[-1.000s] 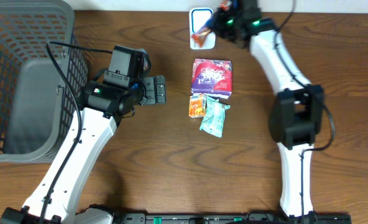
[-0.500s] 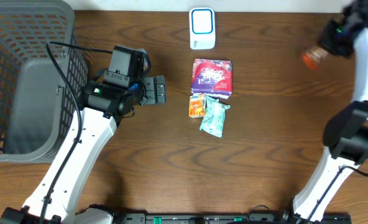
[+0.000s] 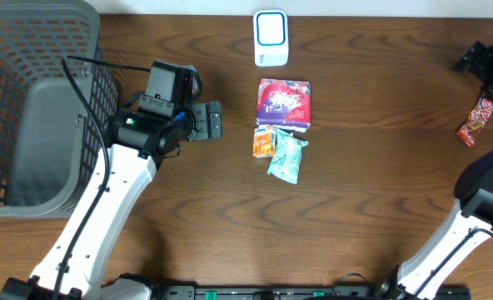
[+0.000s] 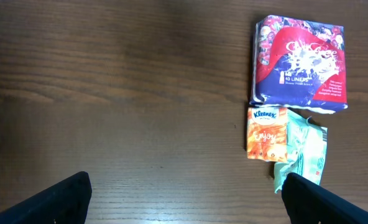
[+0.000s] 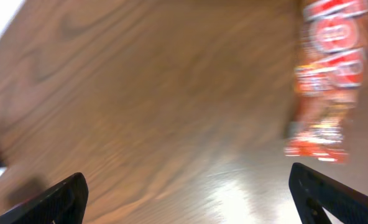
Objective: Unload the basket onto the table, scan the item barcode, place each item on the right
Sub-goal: 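Carry wrapper to the right table edge and release it, then reach right gripper to the mint-green packet and grasp it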
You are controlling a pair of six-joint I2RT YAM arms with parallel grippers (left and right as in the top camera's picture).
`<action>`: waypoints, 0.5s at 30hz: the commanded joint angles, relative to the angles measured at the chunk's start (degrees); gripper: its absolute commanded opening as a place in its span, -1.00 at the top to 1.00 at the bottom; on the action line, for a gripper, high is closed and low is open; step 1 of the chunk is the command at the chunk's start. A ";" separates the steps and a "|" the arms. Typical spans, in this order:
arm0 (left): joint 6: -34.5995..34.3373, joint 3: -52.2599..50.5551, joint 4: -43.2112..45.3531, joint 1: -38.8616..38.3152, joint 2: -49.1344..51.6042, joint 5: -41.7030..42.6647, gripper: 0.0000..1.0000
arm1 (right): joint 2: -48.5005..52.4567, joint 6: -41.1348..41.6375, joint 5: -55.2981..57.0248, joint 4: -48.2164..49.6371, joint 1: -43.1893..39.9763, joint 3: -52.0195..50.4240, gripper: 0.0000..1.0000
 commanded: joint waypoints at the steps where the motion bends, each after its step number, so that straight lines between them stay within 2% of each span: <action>1: 0.52 0.76 -0.26 0.17 0.31 -0.70 -0.96 | 0.57 0.07 -7.98 -1.01 3.54 -0.28 -0.99; 15: 0.52 0.76 -0.26 0.17 0.31 -0.70 -0.95 | 0.57 -0.11 -9.73 -3.39 26.01 -4.76 -0.98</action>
